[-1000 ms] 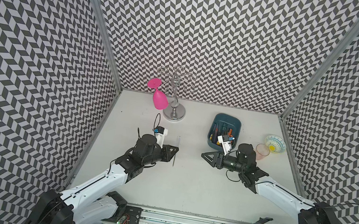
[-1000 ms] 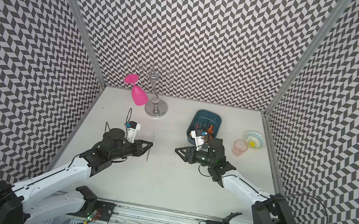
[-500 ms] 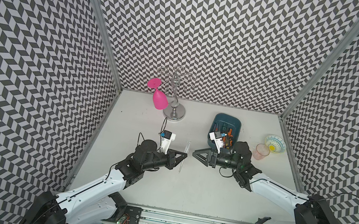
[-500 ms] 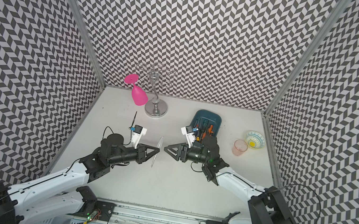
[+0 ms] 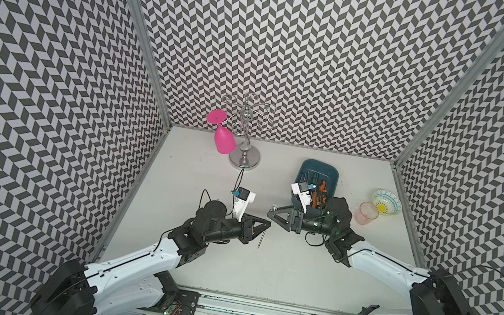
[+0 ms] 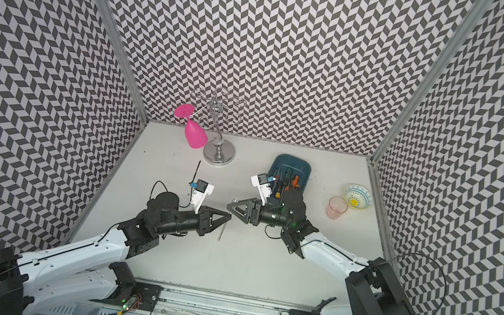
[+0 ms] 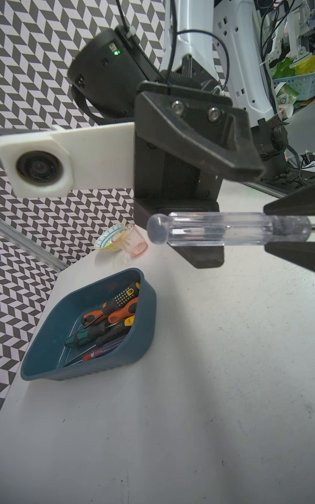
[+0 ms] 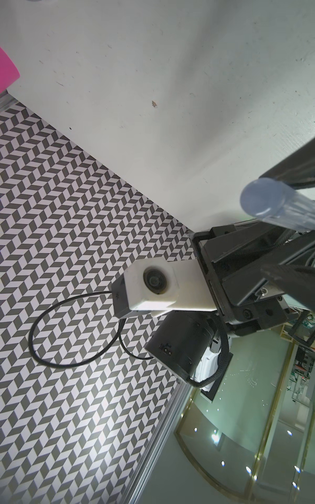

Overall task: Put the screwdriver on the desktop into the storage box
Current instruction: Pick up the screwdriver from the center of the board.

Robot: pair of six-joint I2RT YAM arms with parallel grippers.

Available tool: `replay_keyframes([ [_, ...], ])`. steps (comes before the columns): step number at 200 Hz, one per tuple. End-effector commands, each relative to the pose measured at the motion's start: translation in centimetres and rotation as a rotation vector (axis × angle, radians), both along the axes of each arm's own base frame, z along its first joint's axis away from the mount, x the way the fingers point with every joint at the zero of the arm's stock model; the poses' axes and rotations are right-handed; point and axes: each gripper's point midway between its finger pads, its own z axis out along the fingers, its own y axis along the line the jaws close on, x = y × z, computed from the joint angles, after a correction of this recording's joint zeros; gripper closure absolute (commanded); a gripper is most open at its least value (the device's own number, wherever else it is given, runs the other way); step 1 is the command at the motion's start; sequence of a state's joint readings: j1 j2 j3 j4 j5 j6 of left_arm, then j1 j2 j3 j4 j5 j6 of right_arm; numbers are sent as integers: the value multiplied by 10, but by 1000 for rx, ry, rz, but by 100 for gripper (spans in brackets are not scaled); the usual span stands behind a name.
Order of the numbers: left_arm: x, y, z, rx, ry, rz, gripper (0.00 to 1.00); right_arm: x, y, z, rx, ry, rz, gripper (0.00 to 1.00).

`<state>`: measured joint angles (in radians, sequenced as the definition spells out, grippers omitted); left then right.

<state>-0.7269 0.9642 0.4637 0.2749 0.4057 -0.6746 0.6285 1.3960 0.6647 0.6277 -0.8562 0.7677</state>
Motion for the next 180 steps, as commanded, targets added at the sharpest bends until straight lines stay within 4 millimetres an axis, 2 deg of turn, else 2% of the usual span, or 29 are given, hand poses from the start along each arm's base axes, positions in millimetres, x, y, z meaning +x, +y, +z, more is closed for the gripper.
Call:
replay_keyframes([
  [1, 3, -2, 11, -28, -38, 12, 96, -1, 5, 13, 38, -43, 24, 59],
  [54, 7, 2, 11, -14, -39, 45, 96, -2, 6, 7, 36, -24, 37, 60],
  [99, 7, 1, 10, -11, -36, 41, 96, -3, 7, 8, 42, -29, 41, 83],
  [117, 6, 0, 7, -7, -29, 37, 94, -1, 7, 9, 40, -32, 38, 86],
  [127, 6, 1, 6, -4, -24, 39, 88, 0, 8, 8, 33, -33, 34, 86],
  [141, 7, 3, 4, 4, -18, 51, 69, 4, 8, 7, 20, -32, 24, 86],
  [150, 6, 5, 2, 11, -14, 59, 61, 8, 8, 8, 12, -37, 12, 86],
  [168, 5, 10, -1, 25, -7, 78, 53, 19, 6, 7, -11, -36, -19, 86],
  [180, 4, 15, -3, 35, -2, 92, 51, 31, 2, 7, -31, -33, -55, 86],
])
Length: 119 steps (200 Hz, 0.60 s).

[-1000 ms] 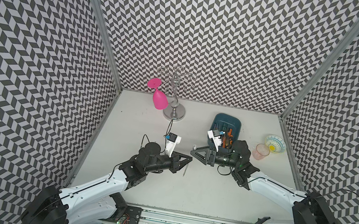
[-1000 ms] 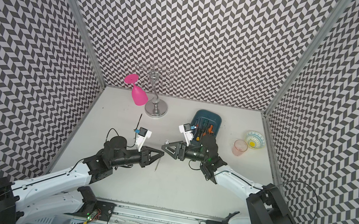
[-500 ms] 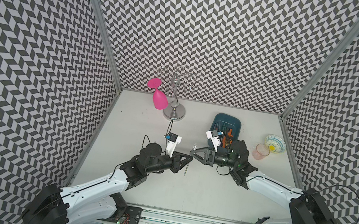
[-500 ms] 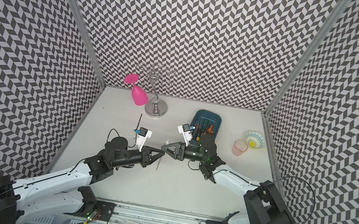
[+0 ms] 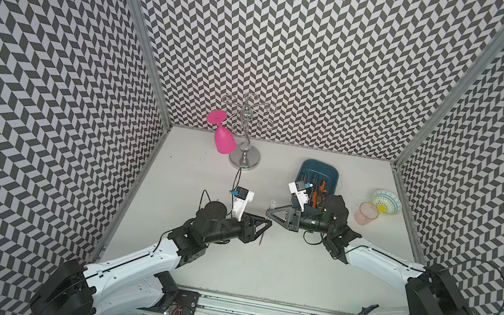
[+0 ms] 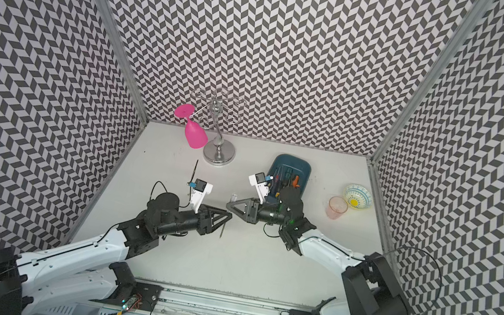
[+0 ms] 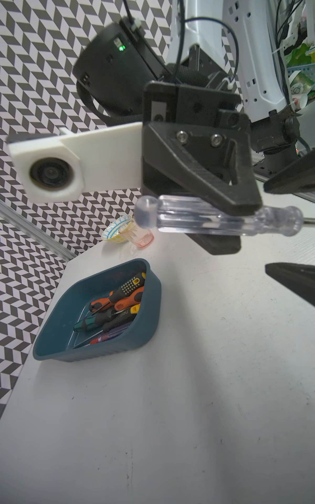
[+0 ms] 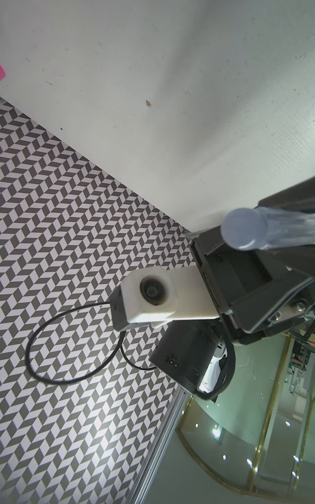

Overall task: Put the screwdriver on the desktop into the storage box
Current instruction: Pick up the screwdriver from the center of the board, then place the screwdriver in the storage box.

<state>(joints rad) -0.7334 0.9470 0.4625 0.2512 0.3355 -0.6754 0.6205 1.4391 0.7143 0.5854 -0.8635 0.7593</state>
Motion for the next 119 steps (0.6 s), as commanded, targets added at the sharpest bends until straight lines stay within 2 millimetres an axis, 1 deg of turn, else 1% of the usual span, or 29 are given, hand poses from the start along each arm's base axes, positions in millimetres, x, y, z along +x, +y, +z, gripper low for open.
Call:
replay_keyframes([
  [1, -3, 9, -2, 20, 3, 33, 51, 22, -3, 10, -12, -55, -57, 86],
  [21, -5, 19, -7, 42, 15, 69, 51, 47, -14, 8, -49, -39, -129, 86],
  [57, -7, 40, -18, 81, 40, 150, 50, 105, -47, -7, -125, 30, -292, 86],
  [73, -10, 47, -24, 93, 55, 170, 50, 129, -64, -15, -167, 52, -370, 86],
  [97, -13, 53, -27, 88, 63, 186, 50, 166, -93, -25, -230, 69, -497, 87],
  [119, -15, 58, -29, 92, 66, 201, 50, 193, -117, -33, -282, 87, -589, 86],
])
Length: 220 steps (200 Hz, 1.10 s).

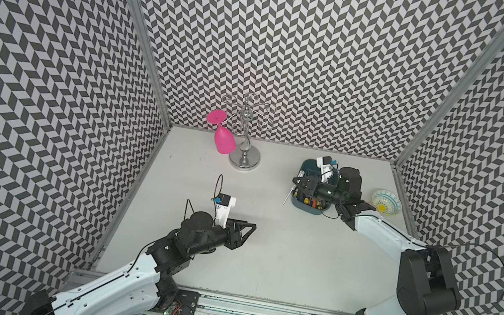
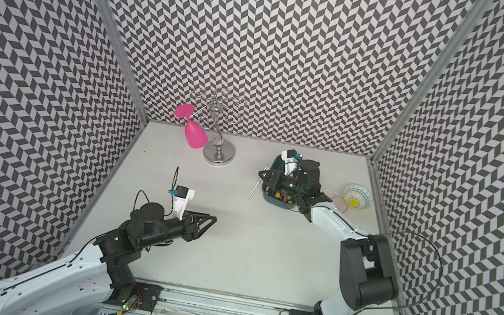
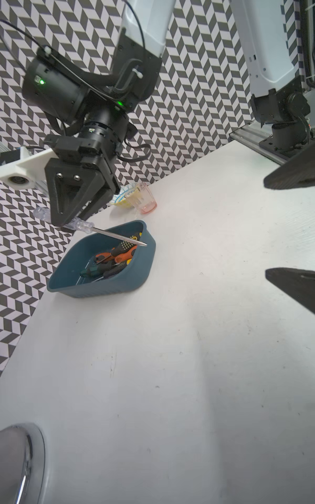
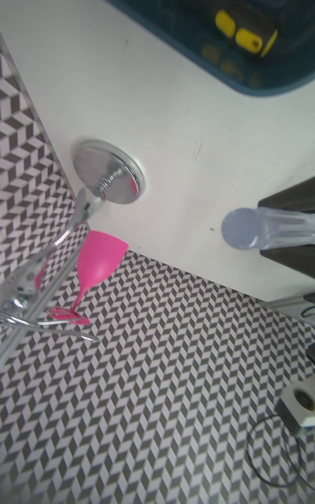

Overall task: Put the screwdriver on the desktop into the storage box
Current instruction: Place the screwdriver in the storage box.

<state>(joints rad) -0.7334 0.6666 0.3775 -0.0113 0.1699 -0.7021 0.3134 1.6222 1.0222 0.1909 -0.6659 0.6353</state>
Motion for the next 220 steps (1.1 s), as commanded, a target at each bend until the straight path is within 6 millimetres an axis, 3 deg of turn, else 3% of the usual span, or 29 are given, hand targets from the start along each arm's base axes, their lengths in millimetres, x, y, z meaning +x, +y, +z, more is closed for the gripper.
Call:
replay_keyframes([
  [1, -1, 9, -9, 28, 25, 36, 50, 31, -27, -7, -85, -4, -118, 86],
  [36, -2, 11, -13, 34, 37, 44, 50, 67, -62, -18, -134, 14, -256, 87],
  [87, -3, 15, -15, 42, 45, 57, 50, 102, -80, -38, -193, 40, -350, 86],
  [163, -4, 18, -18, 40, 55, 72, 50, 121, -65, -87, -221, 115, -318, 84],
  [220, -3, 19, -18, 40, 61, 79, 50, 121, -43, -104, -252, 135, -284, 82],
])
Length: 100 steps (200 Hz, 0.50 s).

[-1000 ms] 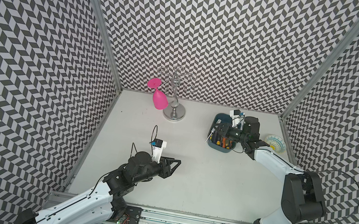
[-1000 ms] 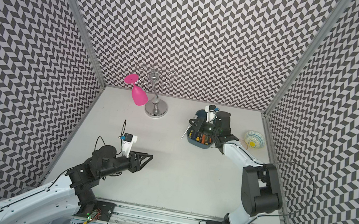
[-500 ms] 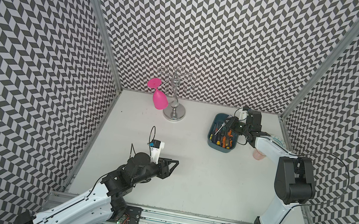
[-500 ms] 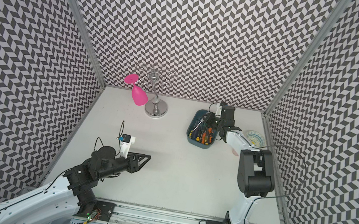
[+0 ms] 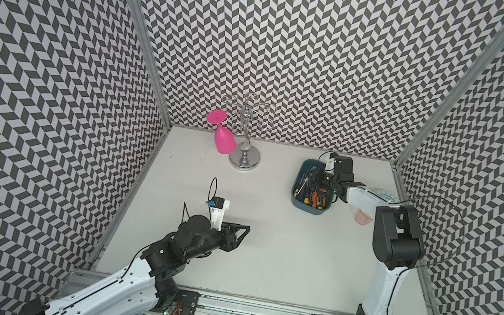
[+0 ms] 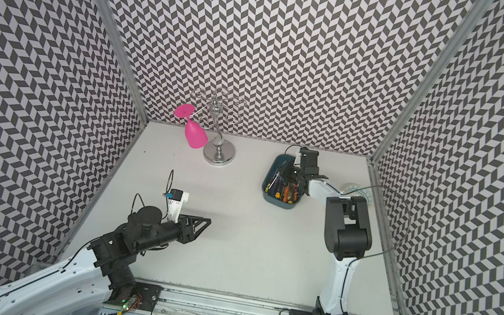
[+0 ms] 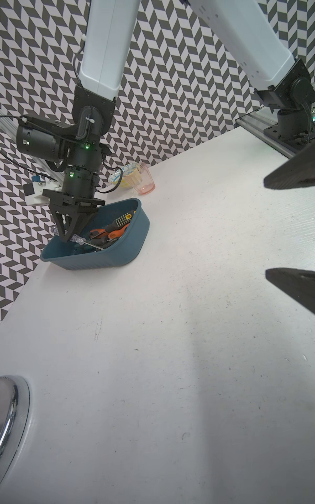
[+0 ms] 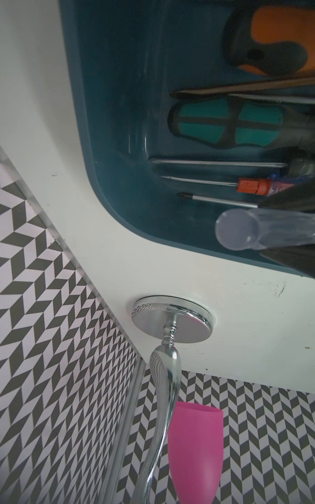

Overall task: Put the screwdriver on the desktop into the storage box
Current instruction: Place the screwdriver in the storage box.

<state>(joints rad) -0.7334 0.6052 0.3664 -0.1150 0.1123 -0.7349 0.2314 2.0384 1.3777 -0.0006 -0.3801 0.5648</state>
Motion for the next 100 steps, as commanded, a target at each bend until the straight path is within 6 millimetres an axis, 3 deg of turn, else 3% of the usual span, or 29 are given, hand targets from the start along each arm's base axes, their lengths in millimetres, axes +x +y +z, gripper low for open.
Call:
replay_keyframes([
  [1, -1, 4, -6, 11, 11, 14, 50, 4, 11, -2, -4, -17, 15, 82],
  [100, 0, 3, -8, 19, 16, 11, 50, 8, 14, -17, -14, 16, 13, 77],
])
